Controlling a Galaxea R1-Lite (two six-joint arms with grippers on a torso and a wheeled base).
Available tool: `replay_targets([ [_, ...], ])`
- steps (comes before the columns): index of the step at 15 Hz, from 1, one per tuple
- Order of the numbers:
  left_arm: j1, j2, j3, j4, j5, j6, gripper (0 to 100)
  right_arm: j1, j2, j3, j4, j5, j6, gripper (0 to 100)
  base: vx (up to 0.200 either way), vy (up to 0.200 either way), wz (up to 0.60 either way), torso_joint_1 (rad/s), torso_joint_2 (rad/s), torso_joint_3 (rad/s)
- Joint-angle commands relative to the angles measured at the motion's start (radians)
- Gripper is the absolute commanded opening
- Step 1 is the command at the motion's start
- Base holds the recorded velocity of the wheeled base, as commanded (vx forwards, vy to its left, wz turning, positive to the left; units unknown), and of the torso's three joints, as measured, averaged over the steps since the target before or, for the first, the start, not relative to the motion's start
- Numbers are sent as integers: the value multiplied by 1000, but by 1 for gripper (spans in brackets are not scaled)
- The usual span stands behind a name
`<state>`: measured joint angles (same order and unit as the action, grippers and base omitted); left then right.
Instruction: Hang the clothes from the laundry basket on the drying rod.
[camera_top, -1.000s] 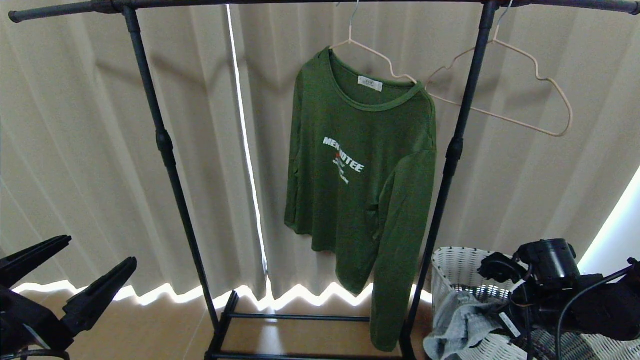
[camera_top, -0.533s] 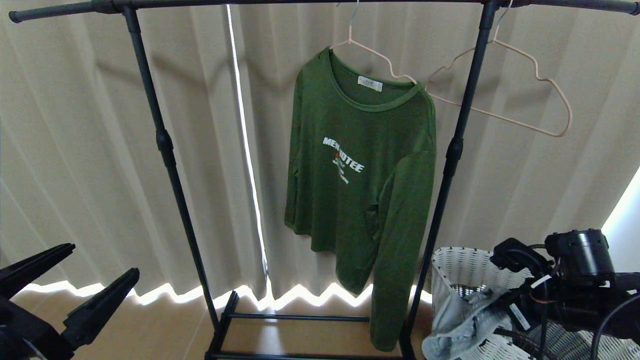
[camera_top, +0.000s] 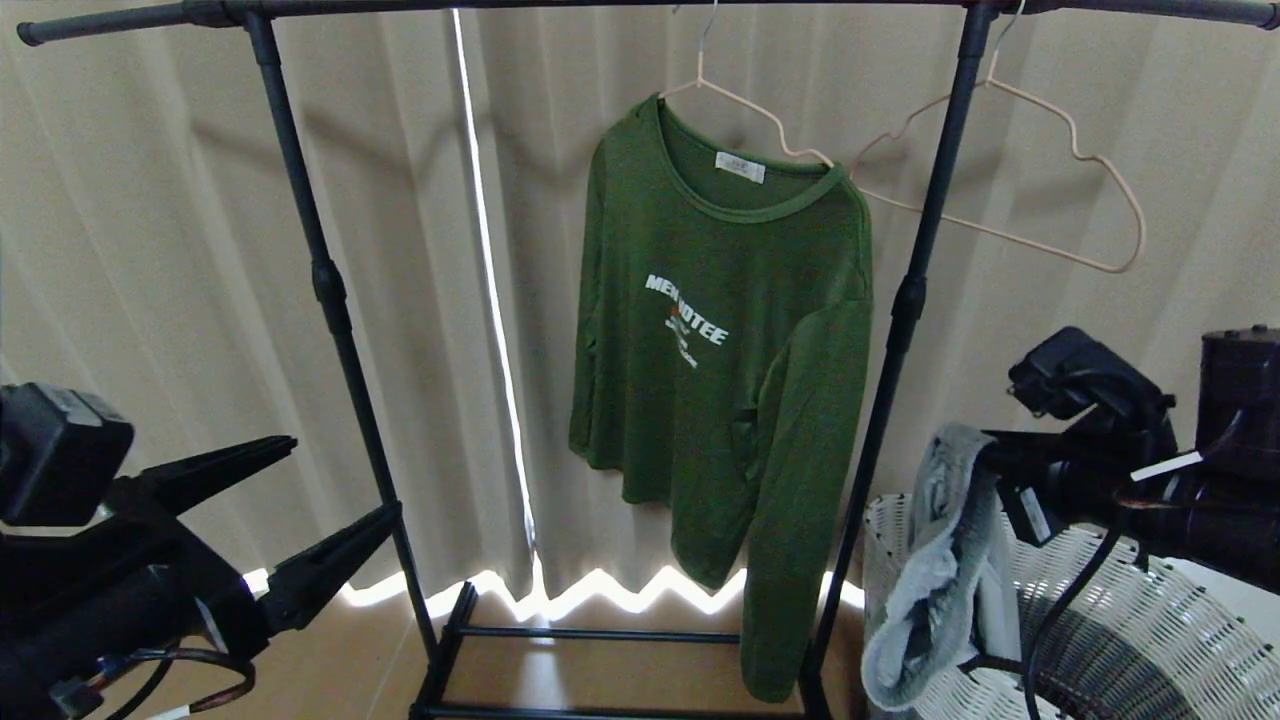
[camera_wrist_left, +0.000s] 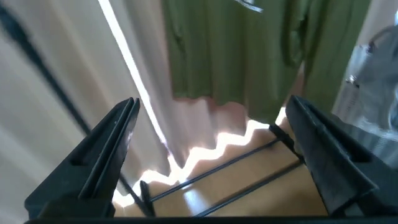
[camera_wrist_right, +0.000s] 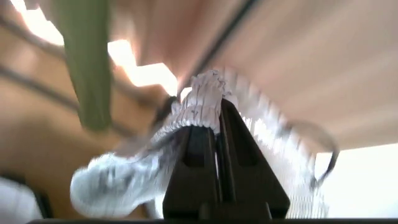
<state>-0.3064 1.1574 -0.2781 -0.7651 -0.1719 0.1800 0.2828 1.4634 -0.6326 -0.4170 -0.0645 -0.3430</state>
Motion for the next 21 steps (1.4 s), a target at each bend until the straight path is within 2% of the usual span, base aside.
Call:
replay_targets([
  [1, -119, 97, -39, 0, -3, -17, 100, 81, -37, -98, 1, 26, 25, 0, 0, 0, 0, 0, 0, 0],
  [2, -186, 114, -49, 0, -3, -54, 100, 110, -32, -134, 3, 40, 53, 0, 0, 0, 0, 0, 0, 0],
  [4, -289, 169, -69, -2, -1, -177, 100, 193, -29, -202, 3, 51, 160, 0, 0, 0, 0, 0, 0, 0],
  [5, -332, 203, -79, -2, -1, -201, 100, 225, -31, -223, 4, 51, 197, 0, 0, 0, 0, 0, 0, 0],
  [7, -416, 263, -85, -36, -3, -220, 100, 260, -35, -239, 3, 58, 208, 0, 0, 0, 0, 0, 0, 0],
  [9, -474, 315, -110, -69, -9, -228, 100, 289, -41, -251, 0, 98, 214, 0, 0, 0, 0, 0, 0, 0],
  [13, -485, 473, -219, -71, -8, -229, 100, 354, -77, -269, 3, 135, 322, 0, 0, 0, 0, 0, 0, 0],
  [16, -520, 542, -285, -71, -8, -237, 100, 372, -87, -265, 0, 140, 328, 0, 0, 0, 0, 0, 0, 0],
  [18, -534, 599, -331, -72, -6, -240, 100, 406, -110, -263, 1, 170, 340, 0, 0, 0, 0, 0, 0, 0],
  [21, -534, 663, -346, -76, 0, -269, 100, 415, -123, -263, 0, 176, 363, 0, 0, 0, 0, 0, 0, 0],
])
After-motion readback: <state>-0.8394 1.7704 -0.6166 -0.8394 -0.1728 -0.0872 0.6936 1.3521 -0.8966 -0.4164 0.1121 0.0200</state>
